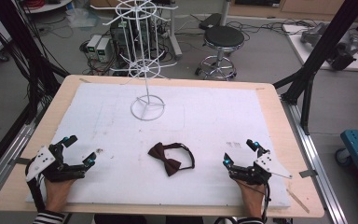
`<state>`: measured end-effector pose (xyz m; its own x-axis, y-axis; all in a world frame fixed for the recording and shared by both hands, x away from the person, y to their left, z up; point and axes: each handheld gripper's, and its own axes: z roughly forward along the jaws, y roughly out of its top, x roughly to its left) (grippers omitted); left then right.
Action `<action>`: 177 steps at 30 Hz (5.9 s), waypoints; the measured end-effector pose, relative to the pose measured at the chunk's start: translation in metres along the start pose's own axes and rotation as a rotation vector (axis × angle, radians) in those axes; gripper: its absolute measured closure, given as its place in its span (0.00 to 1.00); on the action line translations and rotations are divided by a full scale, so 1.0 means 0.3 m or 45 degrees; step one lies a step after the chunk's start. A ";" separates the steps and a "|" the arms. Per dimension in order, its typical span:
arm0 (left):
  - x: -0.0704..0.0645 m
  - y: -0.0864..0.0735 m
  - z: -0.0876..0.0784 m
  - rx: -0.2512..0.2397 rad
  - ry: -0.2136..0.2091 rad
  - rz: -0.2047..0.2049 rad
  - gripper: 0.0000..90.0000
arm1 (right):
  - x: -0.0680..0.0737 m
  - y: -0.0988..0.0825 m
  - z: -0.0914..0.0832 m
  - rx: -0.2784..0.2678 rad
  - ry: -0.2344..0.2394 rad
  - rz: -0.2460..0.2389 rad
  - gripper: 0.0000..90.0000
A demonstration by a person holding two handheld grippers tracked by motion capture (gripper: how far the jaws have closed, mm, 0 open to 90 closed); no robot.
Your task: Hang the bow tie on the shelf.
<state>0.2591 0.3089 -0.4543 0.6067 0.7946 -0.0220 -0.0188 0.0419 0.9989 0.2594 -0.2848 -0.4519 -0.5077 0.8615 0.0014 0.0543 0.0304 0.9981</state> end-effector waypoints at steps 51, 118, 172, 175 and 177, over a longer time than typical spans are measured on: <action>-0.002 -0.001 0.001 -0.002 -0.008 0.001 0.02 | 0.070 0.224 0.077 0.179 0.400 -0.113 0.01; -0.001 -0.001 0.001 0.000 -0.008 0.001 0.02 | 0.396 0.162 0.495 1.110 0.918 -0.479 0.39; -0.004 0.174 0.134 0.245 -0.370 0.062 0.02 | 0.417 0.224 0.472 0.787 1.148 -0.526 0.92; -0.024 0.205 0.173 0.288 -0.450 0.067 0.02 | 0.416 0.236 0.467 0.734 1.162 -0.524 0.92; -0.029 0.212 0.183 0.297 -0.469 0.070 0.02 | 0.415 0.241 0.464 0.703 1.166 -0.522 0.92</action>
<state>0.2963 0.2713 -0.3883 0.8537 0.5208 0.0050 0.0955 -0.1659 0.9815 0.3200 -0.1049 -0.3882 -0.9976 0.0500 -0.0469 -0.0043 0.6374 0.7705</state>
